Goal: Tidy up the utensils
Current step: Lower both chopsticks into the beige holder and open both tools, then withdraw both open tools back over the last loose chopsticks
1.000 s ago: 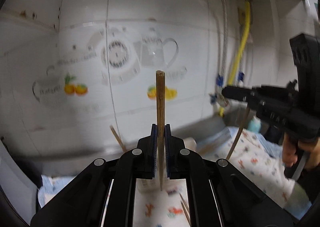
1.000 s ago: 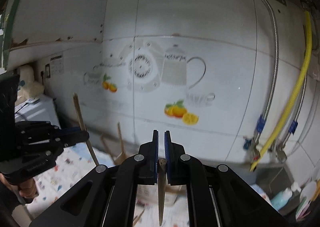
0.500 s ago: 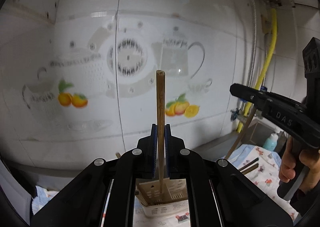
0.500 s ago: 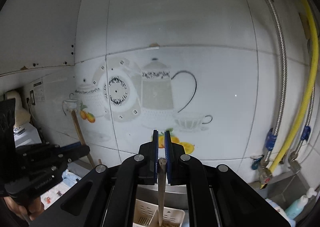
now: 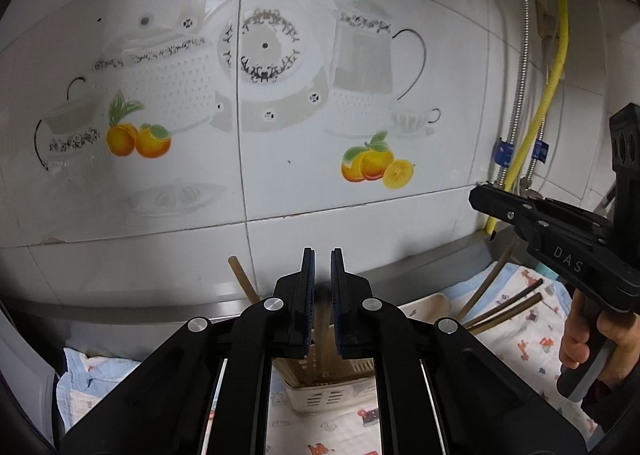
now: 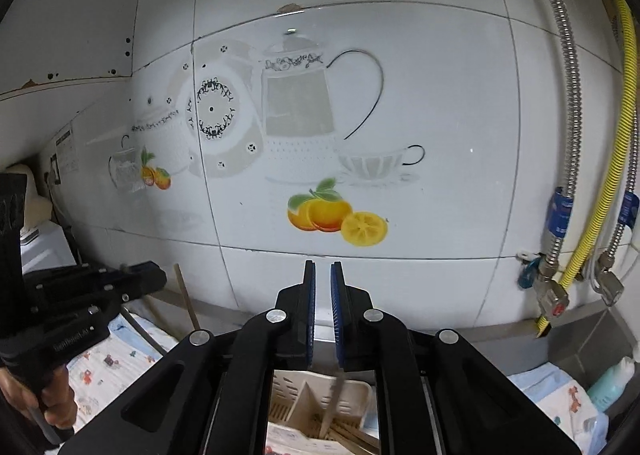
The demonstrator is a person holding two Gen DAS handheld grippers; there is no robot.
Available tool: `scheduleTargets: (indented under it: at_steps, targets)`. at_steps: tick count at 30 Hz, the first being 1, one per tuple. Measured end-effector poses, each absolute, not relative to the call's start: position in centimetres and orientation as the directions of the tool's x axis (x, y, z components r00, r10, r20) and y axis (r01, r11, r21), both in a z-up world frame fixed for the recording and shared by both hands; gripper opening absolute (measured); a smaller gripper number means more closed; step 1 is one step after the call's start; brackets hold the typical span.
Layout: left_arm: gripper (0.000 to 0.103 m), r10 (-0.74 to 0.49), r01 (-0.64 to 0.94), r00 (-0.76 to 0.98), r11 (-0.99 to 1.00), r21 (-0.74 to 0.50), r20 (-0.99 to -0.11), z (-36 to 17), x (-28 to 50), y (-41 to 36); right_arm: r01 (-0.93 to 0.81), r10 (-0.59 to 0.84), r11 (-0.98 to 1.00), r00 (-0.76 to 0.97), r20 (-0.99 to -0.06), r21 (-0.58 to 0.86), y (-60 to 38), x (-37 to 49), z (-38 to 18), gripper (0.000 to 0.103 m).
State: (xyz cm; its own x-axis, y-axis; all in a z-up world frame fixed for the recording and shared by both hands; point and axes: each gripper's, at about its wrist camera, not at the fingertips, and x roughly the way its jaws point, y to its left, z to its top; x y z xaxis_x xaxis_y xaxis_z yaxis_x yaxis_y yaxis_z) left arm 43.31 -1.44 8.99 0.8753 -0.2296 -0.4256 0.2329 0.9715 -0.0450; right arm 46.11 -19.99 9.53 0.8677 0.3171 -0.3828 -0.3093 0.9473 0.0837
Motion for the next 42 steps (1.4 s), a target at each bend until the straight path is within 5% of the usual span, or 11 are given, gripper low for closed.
scheduleTargets:
  at_steps: [5,9,12,16,27,42]
  targets:
    - [0.01,-0.211,0.215,0.889,0.976,-0.036,-0.406,10.0,41.1,-1.0,-0.293,0.301,0.953,0.874,-0.382,0.081,-21.1,43.5,10.3,0.017]
    - [0.045,-0.194,0.189,0.901,0.981,-0.051,-0.389,10.4,38.1,-0.2,-0.282,0.291,0.956,0.87,-0.397,0.083,-21.6,40.0,10.3,0.017]
    - [0.047,-0.187,0.183,0.903,0.982,-0.047,-0.387,10.1,35.4,0.4,-0.285,0.284,0.956,0.858,-0.428,0.064,-21.7,37.0,9.4,0.018]
    - [0.063,-0.158,0.15,0.903,0.987,-0.05,-0.399,8.7,31.8,1.2,-0.289,0.285,0.955,0.815,-0.505,0.072,-21.5,32.8,6.4,0.018]
    - [0.076,-0.096,0.044,0.888,0.991,-0.123,-0.45,3.4,24.5,4.8,-0.262,0.244,0.963,0.728,-0.641,0.069,-17.9,23.7,-3.3,0.018]
    - [0.078,0.009,-0.081,0.855,0.99,-0.117,-0.519,-2.3,20.3,8.9,-0.197,0.259,0.965,0.621,-0.74,0.172,-13.9,21.5,-11.0,0.01]
